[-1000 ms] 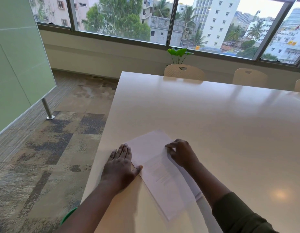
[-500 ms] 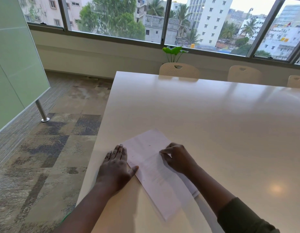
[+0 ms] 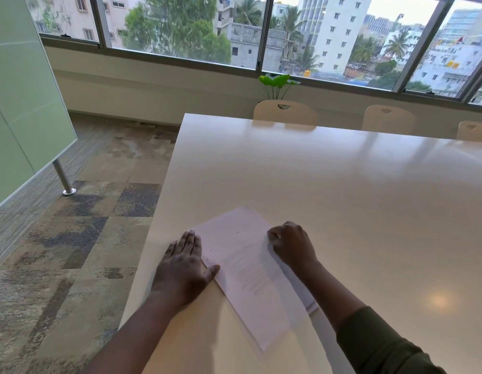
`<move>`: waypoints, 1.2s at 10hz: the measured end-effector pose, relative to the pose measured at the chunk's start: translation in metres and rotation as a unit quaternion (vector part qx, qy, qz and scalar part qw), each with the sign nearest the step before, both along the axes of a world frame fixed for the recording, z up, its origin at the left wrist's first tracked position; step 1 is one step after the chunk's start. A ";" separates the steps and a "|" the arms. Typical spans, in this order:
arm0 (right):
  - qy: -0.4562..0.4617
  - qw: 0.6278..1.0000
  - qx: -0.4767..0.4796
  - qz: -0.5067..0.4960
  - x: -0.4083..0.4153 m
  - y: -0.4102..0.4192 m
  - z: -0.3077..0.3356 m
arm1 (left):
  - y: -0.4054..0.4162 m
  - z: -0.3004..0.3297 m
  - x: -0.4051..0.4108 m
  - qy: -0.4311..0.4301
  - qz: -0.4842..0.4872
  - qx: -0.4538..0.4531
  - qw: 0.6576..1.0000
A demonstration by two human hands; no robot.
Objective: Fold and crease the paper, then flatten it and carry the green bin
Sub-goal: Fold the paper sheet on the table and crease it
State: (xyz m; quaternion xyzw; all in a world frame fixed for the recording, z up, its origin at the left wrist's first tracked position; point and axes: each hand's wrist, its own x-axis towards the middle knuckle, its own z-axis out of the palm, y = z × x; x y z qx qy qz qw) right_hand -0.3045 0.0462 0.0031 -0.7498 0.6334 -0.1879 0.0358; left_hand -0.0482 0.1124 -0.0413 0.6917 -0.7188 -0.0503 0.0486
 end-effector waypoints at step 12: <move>-0.004 0.982 0.023 0.186 0.050 0.048 -0.008 | -0.001 -0.002 0.000 -0.006 -0.002 -0.003 1.000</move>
